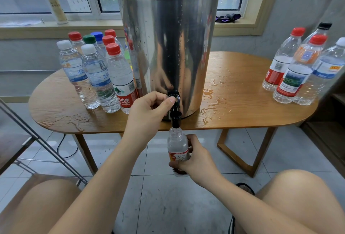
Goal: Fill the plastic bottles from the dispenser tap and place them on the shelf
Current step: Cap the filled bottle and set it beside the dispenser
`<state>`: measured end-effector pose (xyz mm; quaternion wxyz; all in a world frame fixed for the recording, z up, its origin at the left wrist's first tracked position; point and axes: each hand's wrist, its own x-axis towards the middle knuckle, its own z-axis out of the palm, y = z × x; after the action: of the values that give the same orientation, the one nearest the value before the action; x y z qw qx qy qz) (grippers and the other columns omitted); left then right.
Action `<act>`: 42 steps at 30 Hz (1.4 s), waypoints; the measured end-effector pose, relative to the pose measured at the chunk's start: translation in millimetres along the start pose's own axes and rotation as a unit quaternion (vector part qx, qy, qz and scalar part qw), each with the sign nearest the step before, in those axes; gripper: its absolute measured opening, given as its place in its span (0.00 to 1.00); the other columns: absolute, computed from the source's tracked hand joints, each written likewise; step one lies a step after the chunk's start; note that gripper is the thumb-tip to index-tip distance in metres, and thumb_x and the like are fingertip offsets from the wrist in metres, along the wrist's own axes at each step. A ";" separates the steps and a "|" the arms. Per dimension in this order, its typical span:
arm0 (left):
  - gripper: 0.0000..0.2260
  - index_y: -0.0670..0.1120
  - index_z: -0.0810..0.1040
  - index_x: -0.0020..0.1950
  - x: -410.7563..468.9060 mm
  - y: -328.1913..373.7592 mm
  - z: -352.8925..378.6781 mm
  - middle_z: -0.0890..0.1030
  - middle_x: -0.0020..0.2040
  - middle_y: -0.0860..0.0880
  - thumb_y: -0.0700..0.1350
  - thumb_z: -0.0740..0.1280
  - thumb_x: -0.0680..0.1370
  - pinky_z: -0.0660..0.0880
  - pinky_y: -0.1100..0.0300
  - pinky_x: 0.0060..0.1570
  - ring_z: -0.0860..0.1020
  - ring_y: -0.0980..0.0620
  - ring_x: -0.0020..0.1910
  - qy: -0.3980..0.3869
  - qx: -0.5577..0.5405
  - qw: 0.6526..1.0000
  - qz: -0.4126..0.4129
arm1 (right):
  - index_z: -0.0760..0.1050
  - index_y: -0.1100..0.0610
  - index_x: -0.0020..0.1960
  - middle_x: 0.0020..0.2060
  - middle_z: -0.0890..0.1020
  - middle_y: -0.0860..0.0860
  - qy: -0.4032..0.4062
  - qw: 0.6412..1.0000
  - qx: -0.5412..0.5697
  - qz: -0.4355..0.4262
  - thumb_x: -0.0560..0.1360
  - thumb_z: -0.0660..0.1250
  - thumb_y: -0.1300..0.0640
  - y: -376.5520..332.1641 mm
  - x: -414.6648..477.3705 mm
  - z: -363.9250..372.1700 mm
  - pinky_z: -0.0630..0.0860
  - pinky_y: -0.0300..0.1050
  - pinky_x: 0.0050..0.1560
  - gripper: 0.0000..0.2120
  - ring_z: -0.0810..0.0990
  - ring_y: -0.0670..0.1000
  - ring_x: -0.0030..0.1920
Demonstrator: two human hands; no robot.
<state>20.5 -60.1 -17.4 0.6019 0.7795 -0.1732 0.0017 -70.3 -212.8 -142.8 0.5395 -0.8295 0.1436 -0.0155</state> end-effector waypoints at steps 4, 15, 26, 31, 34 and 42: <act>0.07 0.53 0.88 0.49 0.4 -0.2 -0.2 0.88 0.45 0.50 0.54 0.74 0.83 0.83 0.41 0.57 0.84 0.42 0.49 -0.001 0.002 1.000 0.001 | 0.68 0.38 0.66 0.56 0.81 0.37 0.001 1.000 -0.007 -0.001 0.66 0.88 0.50 -0.6 0.3 0.2 0.77 0.30 0.39 0.38 0.81 0.40 0.54; 0.06 0.53 0.87 0.49 0.3 -0.6 -0.8 0.88 0.45 0.51 0.54 0.74 0.83 0.83 0.41 0.58 0.85 0.44 0.49 -0.004 0.005 1.000 0.003 | 0.69 0.41 0.67 0.57 0.81 0.40 -0.007 1.000 0.006 0.005 0.67 0.87 0.53 -0.2 0.0 0.1 0.78 0.29 0.37 0.37 0.81 0.43 0.54; 0.06 0.53 0.87 0.50 0.5 -1.4 -1.1 0.88 0.45 0.52 0.54 0.73 0.83 0.83 0.44 0.57 0.85 0.47 0.48 -0.006 0.003 1.000 0.004 | 0.69 0.39 0.66 0.56 0.81 0.38 -0.001 1.000 -0.005 0.005 0.66 0.88 0.50 1.4 1.7 1.1 0.77 0.30 0.41 0.37 0.81 0.41 0.54; 0.06 0.53 0.87 0.50 0.8 -1.9 -1.0 0.88 0.45 0.53 0.53 0.73 0.83 0.83 0.47 0.57 0.85 0.49 0.48 -0.006 0.003 1.000 0.007 | 0.68 0.40 0.65 0.55 0.81 0.38 -0.002 1.000 -0.006 0.006 0.66 0.88 0.50 2.0 1.4 0.6 0.77 0.30 0.39 0.37 0.81 0.41 0.53; 0.06 0.53 0.87 0.50 1.1 -3.0 -1.3 0.88 0.45 0.53 0.53 0.73 0.83 0.83 0.49 0.56 0.85 0.50 0.47 -0.007 0.002 1.000 0.010 | 0.68 0.39 0.65 0.56 0.81 0.38 -0.002 1.000 -0.003 0.007 0.66 0.88 0.51 2.3 1.6 0.9 0.78 0.31 0.41 0.37 0.82 0.43 0.54; 0.06 0.53 0.87 0.49 1.5 -4.5 -0.9 0.88 0.44 0.52 0.52 0.74 0.83 0.83 0.49 0.56 0.85 0.49 0.47 -0.004 -0.007 1.000 0.018 | 0.68 0.39 0.66 0.55 0.80 0.35 -0.002 1.000 -0.008 0.005 0.67 0.87 0.50 -0.1 0.4 -0.5 0.75 0.28 0.38 0.37 0.80 0.39 0.52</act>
<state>23.4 -58.7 -21.0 0.6069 0.7718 -0.1898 0.0081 -70.0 -213.2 -142.5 0.5331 -0.8332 0.1468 -0.0099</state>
